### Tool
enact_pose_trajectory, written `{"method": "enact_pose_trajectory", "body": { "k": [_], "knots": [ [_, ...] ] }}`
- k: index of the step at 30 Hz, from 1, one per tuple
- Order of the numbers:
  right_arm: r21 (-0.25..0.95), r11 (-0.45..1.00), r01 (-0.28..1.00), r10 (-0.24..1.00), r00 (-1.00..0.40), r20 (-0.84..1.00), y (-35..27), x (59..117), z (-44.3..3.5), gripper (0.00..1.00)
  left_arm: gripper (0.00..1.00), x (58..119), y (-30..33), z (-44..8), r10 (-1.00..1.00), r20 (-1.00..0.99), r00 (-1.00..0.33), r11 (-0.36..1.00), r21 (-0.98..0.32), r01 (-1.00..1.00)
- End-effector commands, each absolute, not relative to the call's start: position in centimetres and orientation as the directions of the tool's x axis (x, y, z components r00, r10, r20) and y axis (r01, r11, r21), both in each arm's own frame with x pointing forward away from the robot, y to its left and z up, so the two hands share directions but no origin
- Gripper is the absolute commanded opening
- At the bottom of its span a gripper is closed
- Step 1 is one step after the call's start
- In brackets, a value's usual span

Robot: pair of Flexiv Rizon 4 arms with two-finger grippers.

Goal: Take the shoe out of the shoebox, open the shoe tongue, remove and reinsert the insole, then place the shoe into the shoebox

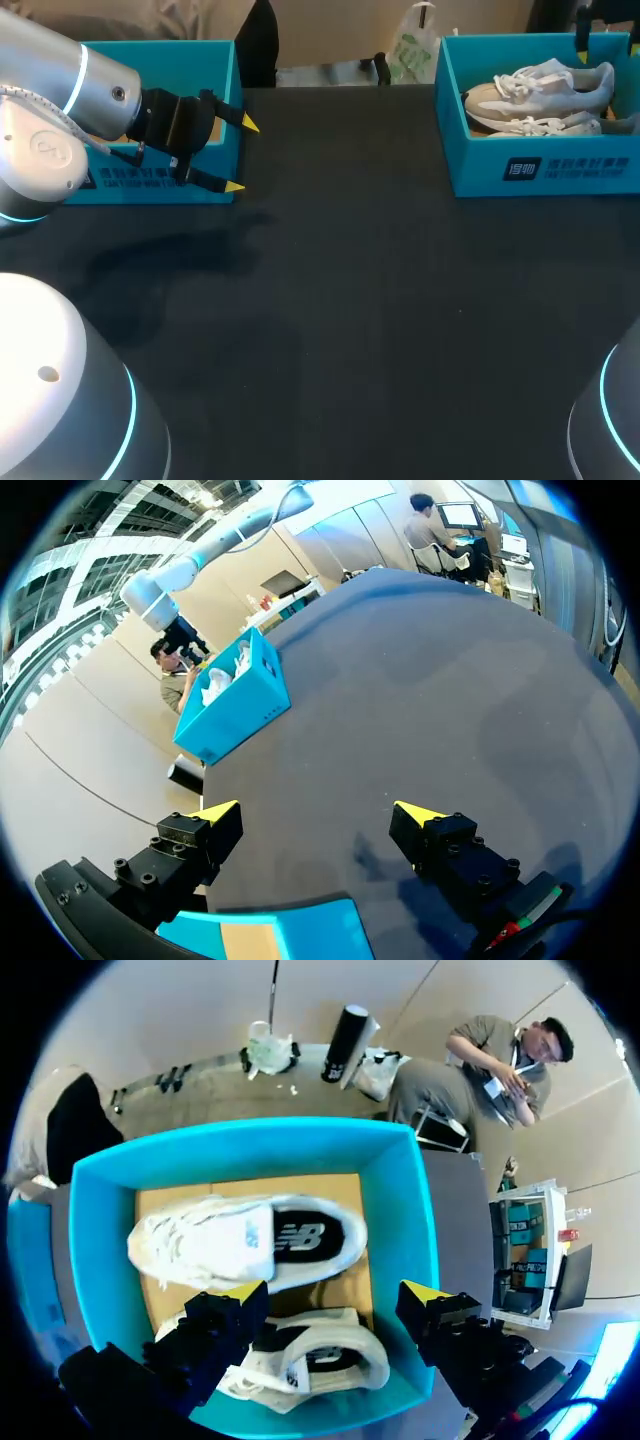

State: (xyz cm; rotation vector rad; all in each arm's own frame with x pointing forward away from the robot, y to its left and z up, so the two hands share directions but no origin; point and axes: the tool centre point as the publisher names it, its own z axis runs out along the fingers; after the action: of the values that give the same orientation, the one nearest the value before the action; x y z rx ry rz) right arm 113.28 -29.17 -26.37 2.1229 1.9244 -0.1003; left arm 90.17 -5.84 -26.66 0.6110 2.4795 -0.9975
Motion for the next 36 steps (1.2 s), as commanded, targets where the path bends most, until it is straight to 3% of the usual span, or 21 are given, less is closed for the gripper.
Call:
{"method": "enact_pose_trajectory", "body": {
  "k": [1,7,11,18,25,30,36],
  "knots": [
    [0.202,-0.054,0.978,0.968,0.101,-0.228,-28.1,110.8,-25.1,0.88,1.0,90.1,-5.8,-26.6,0.246,-0.508,-0.826,0.652,-0.544,0.529],
    [0.196,-0.006,0.981,0.971,0.052,-0.232,-26.6,108.8,-24.4,0.9,1.0,91.5,-6.5,-24.2,0.118,-0.462,-0.879,0.713,-0.577,0.398],
    [0.198,0.022,0.98,0.975,0.023,-0.223,-26.0,107.9,-24.3,1.0,1.0,92.6,-6.7,-24.3,0.07,-0.432,-0.899,0.778,-0.54,0.32],
    [0.21,0.064,0.976,0.973,-0.014,-0.23,-25.4,106.8,-23.6,1.0,1.0,93.6,-6.3,-23.5,-0.08,-0.403,-0.912,0.852,-0.502,0.148],
    [0.218,0.091,0.972,0.974,-0.041,-0.225,-25.1,105.3,-23.5,1.0,1.0,94.0,-5.6,-22.4,-0.246,-0.366,-0.897,0.864,-0.503,-0.031],
    [0.197,0.136,0.971,0.956,-0.077,-0.283,-25.3,104.4,-23.4,1.0,1.0,94.6,-4.9,-22.1,-0.439,-0.196,-0.877,0.824,-0.477,-0.306],
    [0.197,0.136,0.971,0.956,-0.077,-0.283,-25.3,104.4,-23.4,1.0,1.0,94.6,-4.9,-22.1,-0.439,-0.196,-0.877,0.824,-0.477,-0.306]
  ]
}}
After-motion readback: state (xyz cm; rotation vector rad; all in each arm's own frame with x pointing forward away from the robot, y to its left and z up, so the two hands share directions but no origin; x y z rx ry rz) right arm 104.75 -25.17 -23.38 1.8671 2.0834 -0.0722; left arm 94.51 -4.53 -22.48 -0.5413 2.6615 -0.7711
